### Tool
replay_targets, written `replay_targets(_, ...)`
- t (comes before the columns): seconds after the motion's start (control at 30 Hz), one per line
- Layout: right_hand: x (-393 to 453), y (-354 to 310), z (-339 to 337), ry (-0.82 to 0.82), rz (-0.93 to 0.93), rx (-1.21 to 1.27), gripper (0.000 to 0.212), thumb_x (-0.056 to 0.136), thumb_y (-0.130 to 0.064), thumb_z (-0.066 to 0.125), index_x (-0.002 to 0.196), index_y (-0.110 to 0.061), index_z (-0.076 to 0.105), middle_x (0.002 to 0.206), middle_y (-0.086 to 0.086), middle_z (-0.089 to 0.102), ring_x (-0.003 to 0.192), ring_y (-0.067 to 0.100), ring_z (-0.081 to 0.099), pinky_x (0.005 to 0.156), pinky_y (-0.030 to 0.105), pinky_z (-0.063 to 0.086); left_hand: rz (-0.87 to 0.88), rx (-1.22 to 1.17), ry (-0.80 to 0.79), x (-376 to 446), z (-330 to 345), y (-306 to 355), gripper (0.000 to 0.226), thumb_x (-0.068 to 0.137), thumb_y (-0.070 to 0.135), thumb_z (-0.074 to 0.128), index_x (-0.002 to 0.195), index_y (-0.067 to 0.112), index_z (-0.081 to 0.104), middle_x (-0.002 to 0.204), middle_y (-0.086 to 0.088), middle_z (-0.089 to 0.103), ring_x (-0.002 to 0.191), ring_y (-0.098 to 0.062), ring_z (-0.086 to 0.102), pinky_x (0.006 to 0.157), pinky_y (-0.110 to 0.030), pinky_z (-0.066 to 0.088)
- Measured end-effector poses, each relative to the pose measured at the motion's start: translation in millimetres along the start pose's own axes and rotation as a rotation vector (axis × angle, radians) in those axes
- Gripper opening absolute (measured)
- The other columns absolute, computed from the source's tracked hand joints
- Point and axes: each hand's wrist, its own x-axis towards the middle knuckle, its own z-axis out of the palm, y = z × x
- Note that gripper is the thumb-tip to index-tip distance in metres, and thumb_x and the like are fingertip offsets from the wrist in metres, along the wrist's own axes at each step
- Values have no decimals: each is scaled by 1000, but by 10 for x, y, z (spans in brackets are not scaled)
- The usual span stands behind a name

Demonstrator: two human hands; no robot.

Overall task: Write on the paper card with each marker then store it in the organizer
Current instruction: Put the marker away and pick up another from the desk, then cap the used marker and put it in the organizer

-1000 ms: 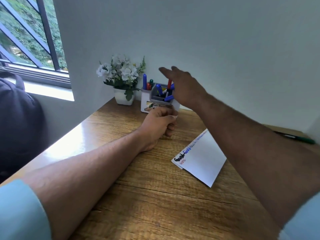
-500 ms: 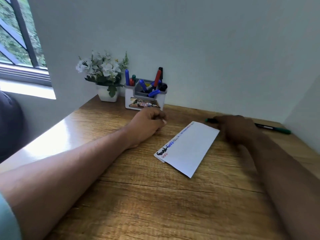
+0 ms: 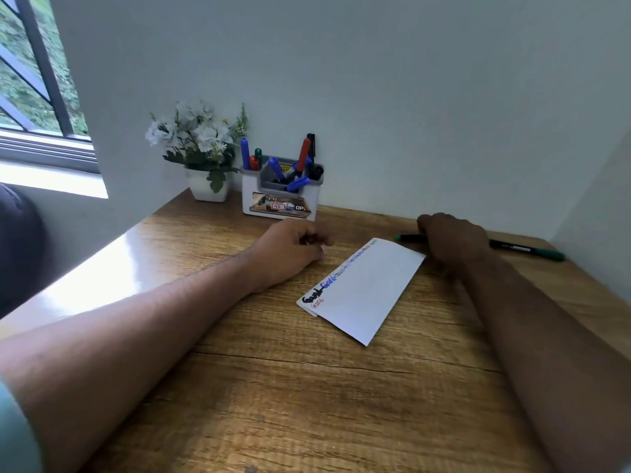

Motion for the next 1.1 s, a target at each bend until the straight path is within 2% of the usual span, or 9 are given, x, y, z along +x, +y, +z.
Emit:
replay_targets(0.13,85,38,92,-57,-16,-44,28,96,-21,45,123,-19,51,116,8,48,98,31,58,70,38,42,10,12,-1,3,0,2,19,90,22,64,107,28,69,104,12,66,100,-4,59,90,-23,47)
replay_targets(0.33,153,75,126,33,-41,59,20,97,-29,45,108,-13,51,108,9,56,92,32,58,74,40,48,12,20,-17,6,3,-9,21,91,22,63,109,30,68,106,13,66,102,-3,59,92,-23,47)
replay_targets(0.4,131,38,-20,220,-67,322,19,100,-30,43,105,-12,49,97,8,66,86,31,63,74,41,51,21,34,-9,9,-2,-6,22,92,23,62,111,31,67,107,15,65,102,-3,57,92,-25,47)
replay_targets(0.5,44,-284,-389,366,-144,1112,11,100,-25,46,96,-16,51,83,8,71,70,20,67,67,37,54,47,10,27,2,3,8,32,93,35,58,125,31,59,108,16,60,98,-2,55,83,-23,45)
replay_targets(0.57,-32,-624,-562,188,-225,1617,11,100,-15,47,89,-16,50,81,11,71,62,17,66,58,32,55,77,-127,33,-20,13,27,39,93,44,53,130,32,53,97,14,59,86,-6,56,76,-27,48)
replay_targets(0.7,-186,-1064,-577,-93,-268,1912,9,98,-13,50,90,-11,53,85,13,71,70,24,71,62,31,58,107,-180,111,-63,-13,57,27,93,41,54,109,20,61,84,2,63,76,-16,62,68,-30,56)
replay_targets(0.93,-217,-1093,-388,-201,-272,1645,27,89,-27,65,69,-8,64,55,12,61,48,22,53,46,25,42,151,2,11,-49,10,41,21,93,42,54,87,25,64,66,9,58,56,-3,49,53,-20,40)
replay_targets(1.0,-203,-1045,-401,-255,-270,1659,26,90,-22,63,70,-5,66,59,15,61,51,25,56,48,27,48,157,-14,-7,-58,14,58,23,93,46,52,80,29,62,63,13,58,57,0,49,53,-17,39)
replay_targets(1.1,-215,-839,-465,-521,-302,1673,25,89,-23,59,85,-2,71,73,19,71,63,29,69,58,33,59,159,-15,-50,-68,13,66,24,96,42,49,75,35,59,67,13,60,63,-2,53,60,-19,45)
